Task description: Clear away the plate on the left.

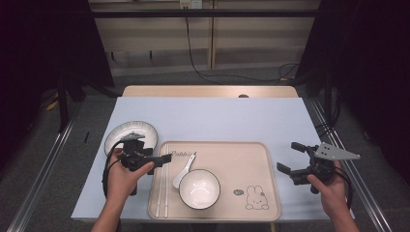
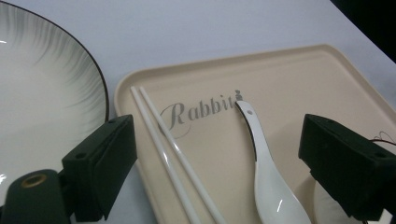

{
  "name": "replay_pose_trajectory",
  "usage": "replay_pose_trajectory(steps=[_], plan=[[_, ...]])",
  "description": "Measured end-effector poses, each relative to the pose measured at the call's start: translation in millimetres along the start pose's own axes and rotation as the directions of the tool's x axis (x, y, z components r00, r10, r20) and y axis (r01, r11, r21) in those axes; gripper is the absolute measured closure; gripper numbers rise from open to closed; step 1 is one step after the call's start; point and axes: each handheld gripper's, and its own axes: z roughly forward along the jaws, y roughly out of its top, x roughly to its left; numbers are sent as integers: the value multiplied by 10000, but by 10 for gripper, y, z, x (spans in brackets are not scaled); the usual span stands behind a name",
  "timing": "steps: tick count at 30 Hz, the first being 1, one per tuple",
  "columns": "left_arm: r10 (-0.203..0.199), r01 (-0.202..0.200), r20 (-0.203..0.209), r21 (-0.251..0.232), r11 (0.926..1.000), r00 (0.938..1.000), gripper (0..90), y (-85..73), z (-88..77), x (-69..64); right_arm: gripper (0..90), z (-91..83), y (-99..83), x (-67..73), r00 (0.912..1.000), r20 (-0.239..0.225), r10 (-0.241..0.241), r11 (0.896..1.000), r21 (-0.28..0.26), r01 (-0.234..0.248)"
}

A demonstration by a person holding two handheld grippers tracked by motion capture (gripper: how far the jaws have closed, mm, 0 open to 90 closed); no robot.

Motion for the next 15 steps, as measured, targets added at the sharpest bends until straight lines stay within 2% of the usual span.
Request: replay_pose_trajectory(steps=[1, 4, 5, 6, 15], plan=[[126, -125, -193, 38, 9999, 9997, 112, -1, -8, 8, 12, 1, 2, -1, 10000, 1, 0, 10000, -5, 0], [-176, 177, 63, -56, 9998, 9998, 111, -20, -31, 52, 13, 10, 6, -5, 10000, 1, 31, 10000, -11, -31], [-198, 198, 27, -44, 9998, 9998, 111, -25, -46, 67, 14, 17, 7, -3, 10000, -28, 48, 10000, -16, -48], [-135, 134, -140, -92, 9999, 9998, 110, -28, -62, 77, 14, 25, 9, -2, 10000, -5, 5, 10000, -29, -5], [-397, 367, -586, -513, 9980, 9975, 96, -15, -178, 202, 14, 55, 20, 12, 10000, -76, -5, 10000, 59, 5]])
